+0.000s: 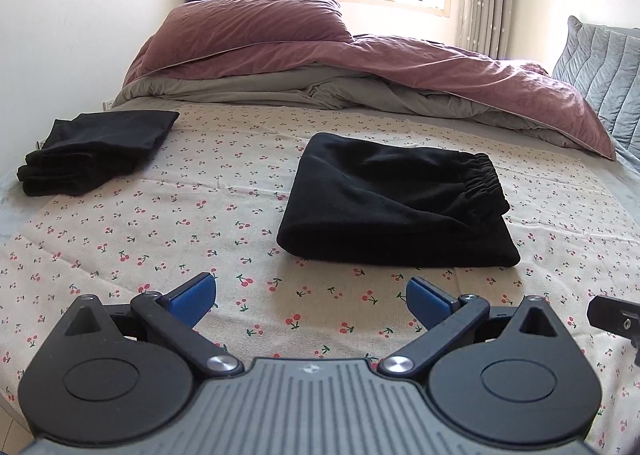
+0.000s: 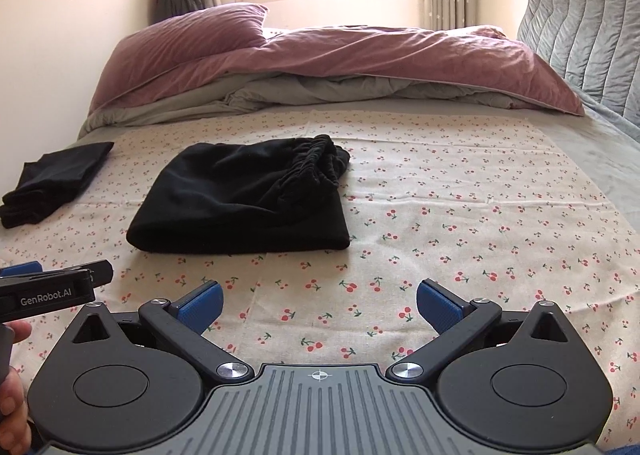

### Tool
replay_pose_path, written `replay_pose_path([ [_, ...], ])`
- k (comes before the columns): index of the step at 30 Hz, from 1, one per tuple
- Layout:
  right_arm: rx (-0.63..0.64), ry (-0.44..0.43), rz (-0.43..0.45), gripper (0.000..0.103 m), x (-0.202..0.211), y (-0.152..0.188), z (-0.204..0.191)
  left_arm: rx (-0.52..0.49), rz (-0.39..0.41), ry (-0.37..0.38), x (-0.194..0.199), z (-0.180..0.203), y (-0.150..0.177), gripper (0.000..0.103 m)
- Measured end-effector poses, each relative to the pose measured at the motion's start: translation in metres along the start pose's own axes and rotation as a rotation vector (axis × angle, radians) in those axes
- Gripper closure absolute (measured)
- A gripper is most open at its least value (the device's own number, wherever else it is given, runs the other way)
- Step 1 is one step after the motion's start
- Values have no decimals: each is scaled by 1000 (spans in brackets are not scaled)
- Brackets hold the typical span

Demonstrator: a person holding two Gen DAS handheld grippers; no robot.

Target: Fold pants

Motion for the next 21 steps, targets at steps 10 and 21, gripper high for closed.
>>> replay_pose_path([
  [10,-2,28,-7,0,0,1,1,-7,-39,-34,-7,-1,0,0],
  [21,-2,61,-44,0,-6,4,-3,-51,-70,-37,-13,5,5,0],
])
Point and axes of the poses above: each gripper's, at about its wrist camera, not at the fingertips, and x roughly against the way its jaws point, z to its right, y to its underside, the point moved 2 cm from there along -x, roughly the way its jaws point, and after that the axes turned 12 degrees about x, right-handed, at the moved point
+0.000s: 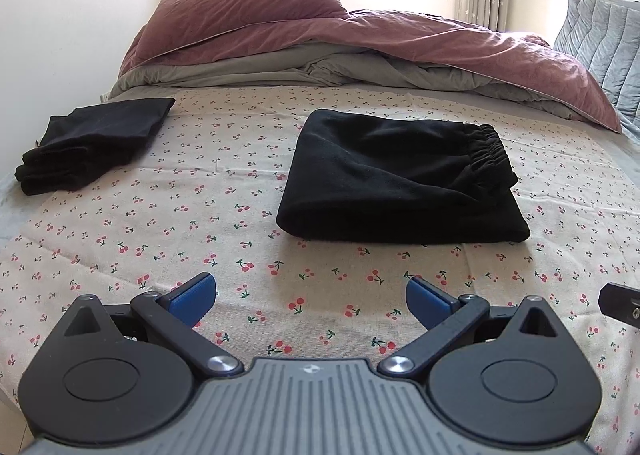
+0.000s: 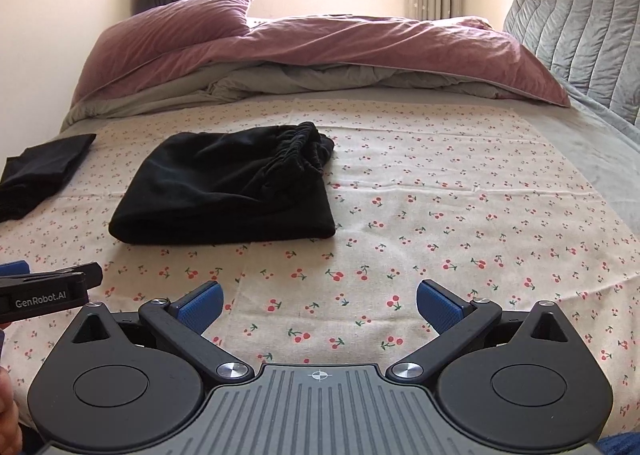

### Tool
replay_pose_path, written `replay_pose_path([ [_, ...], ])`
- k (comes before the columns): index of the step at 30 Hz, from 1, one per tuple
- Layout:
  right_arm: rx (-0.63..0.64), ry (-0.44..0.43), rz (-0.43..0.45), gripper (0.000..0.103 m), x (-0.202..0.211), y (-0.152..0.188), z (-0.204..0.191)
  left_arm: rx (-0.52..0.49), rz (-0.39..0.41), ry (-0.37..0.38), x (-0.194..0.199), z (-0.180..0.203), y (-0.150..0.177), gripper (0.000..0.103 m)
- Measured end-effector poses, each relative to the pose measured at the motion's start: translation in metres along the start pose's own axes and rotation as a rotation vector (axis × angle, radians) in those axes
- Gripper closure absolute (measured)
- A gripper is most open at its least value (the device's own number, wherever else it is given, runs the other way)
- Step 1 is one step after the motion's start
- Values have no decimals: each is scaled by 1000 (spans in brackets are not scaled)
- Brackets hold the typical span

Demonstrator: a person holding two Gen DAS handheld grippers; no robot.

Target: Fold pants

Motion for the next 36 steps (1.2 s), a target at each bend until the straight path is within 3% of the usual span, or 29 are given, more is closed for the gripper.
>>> replay_pose_path([
  [22,-7,6,-13,0,-4,4,0,-62,0,-7,-5,26,-1,0],
  [36,-4,2,-10,0,-4,3,0,-47,-20,35,-4,27,0,0],
])
Point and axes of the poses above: each gripper's, at about its wrist camera, not at the fingertips, and x roughly against the way its jaws point, z to its right, y to its underside, the point moved 2 cm from there along -x, roughly the way its jaws point, and after that the axes turned 12 degrees about x, right-handed, at the moved point
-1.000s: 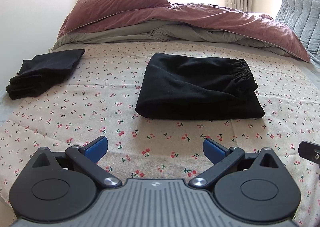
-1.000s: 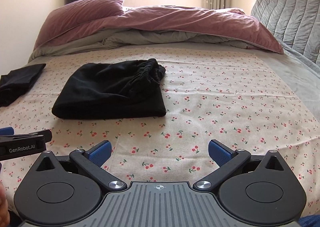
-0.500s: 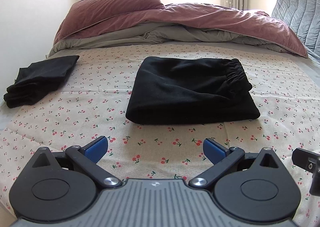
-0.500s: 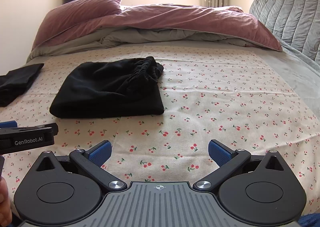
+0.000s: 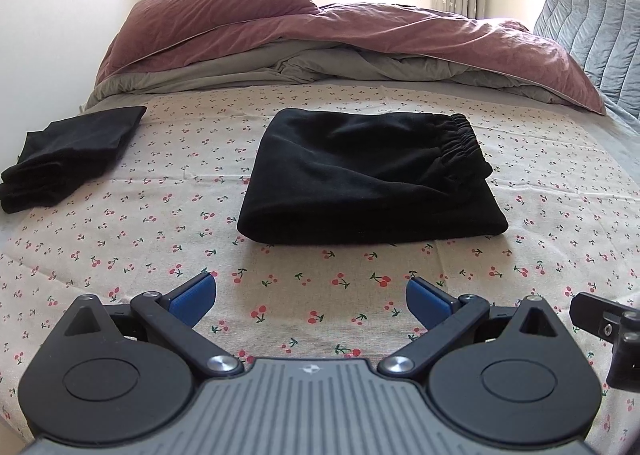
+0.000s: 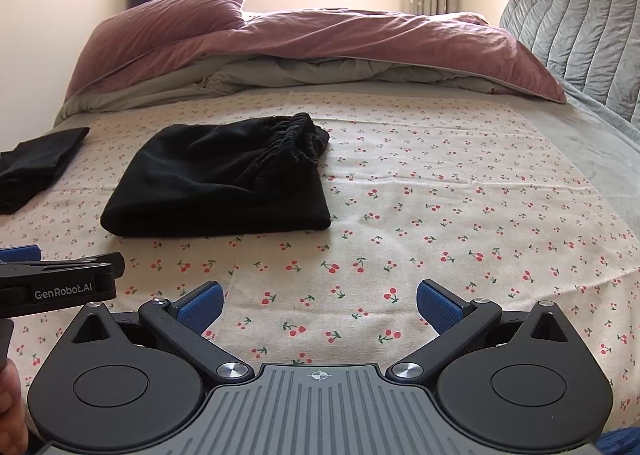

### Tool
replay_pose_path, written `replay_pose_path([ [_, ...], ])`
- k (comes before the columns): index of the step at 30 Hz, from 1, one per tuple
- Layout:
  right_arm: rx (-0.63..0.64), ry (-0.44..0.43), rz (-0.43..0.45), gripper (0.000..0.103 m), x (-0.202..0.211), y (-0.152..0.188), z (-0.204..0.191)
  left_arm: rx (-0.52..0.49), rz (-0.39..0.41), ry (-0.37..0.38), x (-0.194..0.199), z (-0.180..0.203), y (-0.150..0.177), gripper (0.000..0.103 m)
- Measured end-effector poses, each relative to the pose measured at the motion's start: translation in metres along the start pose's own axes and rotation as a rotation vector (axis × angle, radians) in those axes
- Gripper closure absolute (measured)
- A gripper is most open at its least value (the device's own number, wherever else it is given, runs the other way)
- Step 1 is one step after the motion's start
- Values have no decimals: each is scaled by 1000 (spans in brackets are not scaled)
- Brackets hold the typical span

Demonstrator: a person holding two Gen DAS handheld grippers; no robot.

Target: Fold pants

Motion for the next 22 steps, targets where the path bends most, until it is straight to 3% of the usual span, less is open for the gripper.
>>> replay_pose_path([
  [22,-1,-9,0,0,-1,1,3,-3,1,9,2,4,1,0],
])
Point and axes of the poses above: each gripper's, at about its wrist camera, not at the fingertips, and x roughly against the way its jaws point, z to its right, y to its underside, the point moved 2 cm from there along -x, roughly the way its jaws point, and after that the axes turned 12 degrees about x, right-handed, at the moved point
